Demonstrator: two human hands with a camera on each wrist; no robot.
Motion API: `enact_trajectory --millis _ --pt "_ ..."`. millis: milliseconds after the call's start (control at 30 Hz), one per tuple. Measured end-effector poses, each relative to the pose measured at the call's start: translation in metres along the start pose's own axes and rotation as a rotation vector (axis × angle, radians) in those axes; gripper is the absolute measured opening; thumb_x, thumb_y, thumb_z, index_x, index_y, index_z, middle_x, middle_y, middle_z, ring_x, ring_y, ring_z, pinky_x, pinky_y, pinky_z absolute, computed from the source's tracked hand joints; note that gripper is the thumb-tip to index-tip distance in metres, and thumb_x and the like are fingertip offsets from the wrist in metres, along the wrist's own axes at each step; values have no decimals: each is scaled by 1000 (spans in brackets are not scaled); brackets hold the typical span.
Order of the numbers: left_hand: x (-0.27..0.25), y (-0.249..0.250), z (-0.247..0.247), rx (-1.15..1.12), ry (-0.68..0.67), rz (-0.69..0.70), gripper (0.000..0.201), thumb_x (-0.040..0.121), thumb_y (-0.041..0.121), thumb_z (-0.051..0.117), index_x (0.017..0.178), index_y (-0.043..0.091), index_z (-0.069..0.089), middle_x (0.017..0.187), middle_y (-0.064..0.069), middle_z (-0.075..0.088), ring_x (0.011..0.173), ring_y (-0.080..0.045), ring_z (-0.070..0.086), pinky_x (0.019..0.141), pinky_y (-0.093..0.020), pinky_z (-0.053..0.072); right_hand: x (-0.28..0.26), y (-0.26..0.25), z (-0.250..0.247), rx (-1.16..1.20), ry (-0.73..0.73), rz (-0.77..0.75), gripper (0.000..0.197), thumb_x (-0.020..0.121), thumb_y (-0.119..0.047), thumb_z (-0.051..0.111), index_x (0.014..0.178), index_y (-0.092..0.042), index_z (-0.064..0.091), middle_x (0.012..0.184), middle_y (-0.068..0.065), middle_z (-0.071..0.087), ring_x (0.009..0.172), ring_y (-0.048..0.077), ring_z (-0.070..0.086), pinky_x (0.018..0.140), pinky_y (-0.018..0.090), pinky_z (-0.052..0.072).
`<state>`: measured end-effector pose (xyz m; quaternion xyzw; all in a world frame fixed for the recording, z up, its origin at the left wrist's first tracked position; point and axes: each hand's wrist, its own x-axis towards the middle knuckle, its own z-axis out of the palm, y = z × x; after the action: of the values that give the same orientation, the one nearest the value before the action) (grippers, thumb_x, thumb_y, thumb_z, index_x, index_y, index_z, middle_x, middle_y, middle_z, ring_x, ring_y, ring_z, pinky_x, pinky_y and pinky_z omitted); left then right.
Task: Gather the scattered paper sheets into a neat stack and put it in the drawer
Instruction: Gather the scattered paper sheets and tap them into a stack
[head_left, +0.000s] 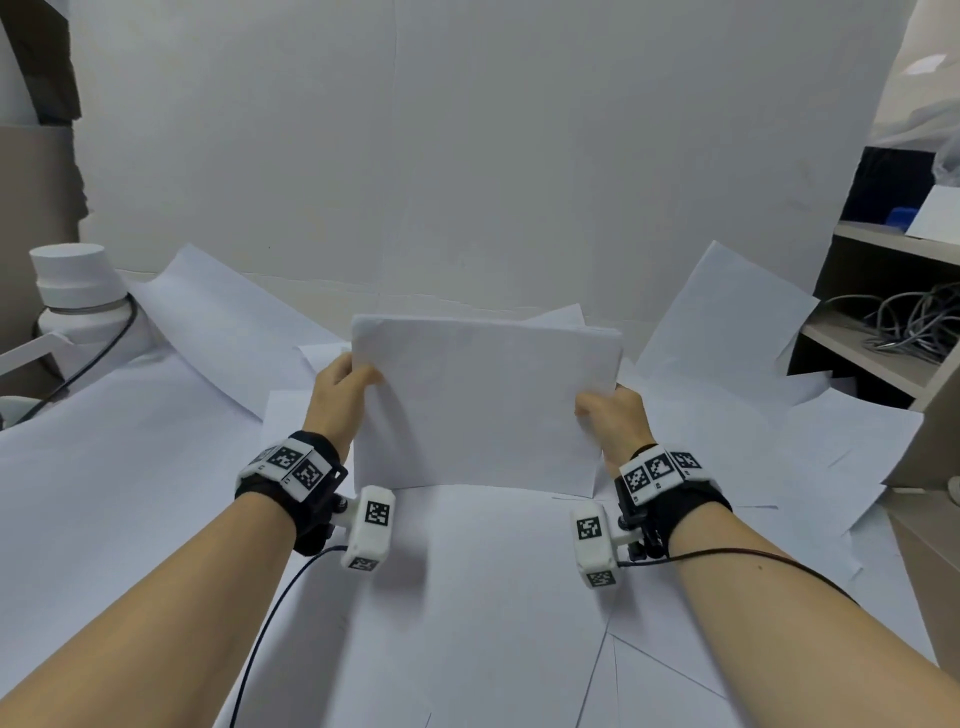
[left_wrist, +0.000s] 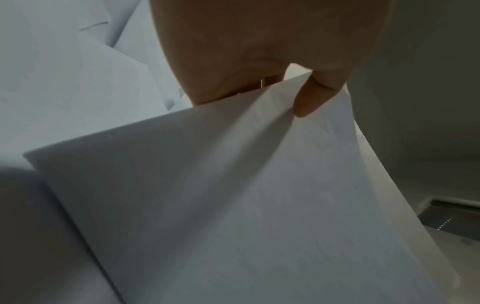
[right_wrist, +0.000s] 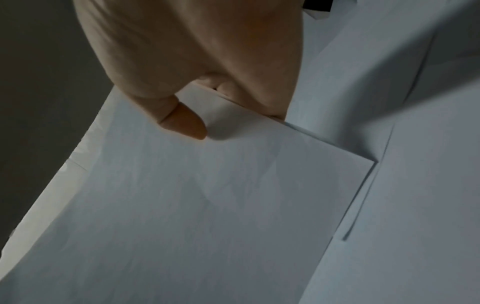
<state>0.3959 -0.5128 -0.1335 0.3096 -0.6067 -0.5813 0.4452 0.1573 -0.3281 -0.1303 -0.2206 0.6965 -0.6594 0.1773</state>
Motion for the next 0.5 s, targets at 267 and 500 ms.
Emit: enact_trajectory --millis 267,500 --pt "9 31 -5 24 -17 199 23 90 20 64 102 2 70 98 -9 71 88 -20 63 83 -38 50 2 -1 -6 -36 -36 -11 17 77 6 52 85 -3 64 81 12 60 76 24 55 68 32 44" --pt "9 27 -5 -1 1 172 12 100 12 61 105 15 71 106 -8 72 93 -18 67 88 -35 54 -2 1 -8 -264 -103 -115 17 82 -6 53 91 -16 65 88 1 69 88 26 66 80 35 53"
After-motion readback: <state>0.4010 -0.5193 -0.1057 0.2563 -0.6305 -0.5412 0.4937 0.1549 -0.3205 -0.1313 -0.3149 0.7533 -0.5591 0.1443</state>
